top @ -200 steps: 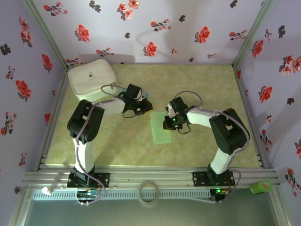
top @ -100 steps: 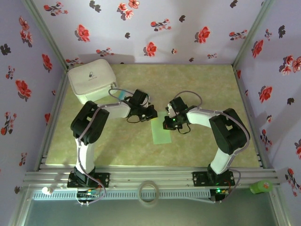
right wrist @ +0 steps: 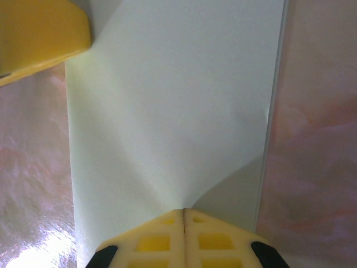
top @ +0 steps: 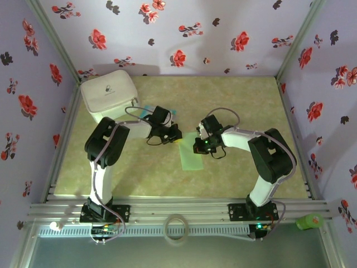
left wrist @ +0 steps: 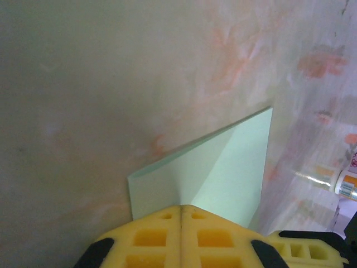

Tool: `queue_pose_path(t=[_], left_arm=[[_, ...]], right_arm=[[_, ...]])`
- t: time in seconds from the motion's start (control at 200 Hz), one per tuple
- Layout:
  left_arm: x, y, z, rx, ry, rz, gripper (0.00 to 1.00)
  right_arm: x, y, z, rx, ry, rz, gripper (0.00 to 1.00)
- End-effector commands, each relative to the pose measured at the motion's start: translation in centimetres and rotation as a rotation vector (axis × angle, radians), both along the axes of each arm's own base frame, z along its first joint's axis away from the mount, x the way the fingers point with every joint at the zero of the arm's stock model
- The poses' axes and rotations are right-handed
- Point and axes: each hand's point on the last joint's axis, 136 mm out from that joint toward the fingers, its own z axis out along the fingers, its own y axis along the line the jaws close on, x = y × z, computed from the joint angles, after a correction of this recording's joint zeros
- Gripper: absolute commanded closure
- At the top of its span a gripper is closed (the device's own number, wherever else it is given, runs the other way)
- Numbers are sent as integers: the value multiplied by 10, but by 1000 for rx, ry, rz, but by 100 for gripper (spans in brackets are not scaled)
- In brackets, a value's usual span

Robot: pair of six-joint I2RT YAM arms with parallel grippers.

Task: Fold a paper plane with a square sheet of paper (pick it up from the middle)
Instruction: First fold the square sheet of paper in half at the center of the table.

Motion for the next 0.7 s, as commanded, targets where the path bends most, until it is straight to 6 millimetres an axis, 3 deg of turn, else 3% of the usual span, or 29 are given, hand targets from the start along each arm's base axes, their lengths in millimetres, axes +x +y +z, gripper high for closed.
queue_pose_path(t=[0.0, 0.28, 0.45, 0.695], left_arm=[[22, 28, -24, 87, -3, 84, 100], [44, 36, -15, 73, -6, 194, 100], [46, 33, -6, 63, -5, 195, 100], [44, 23, 58, 11, -93, 135, 96]], right_arm=[[-42, -47, -45, -234, 156, -15, 100], [-42, -47, -46, -234, 154, -14, 100], [-42, -47, -45, -233, 153, -16, 100], [-42, -47, -45, -234, 151, -17, 100]])
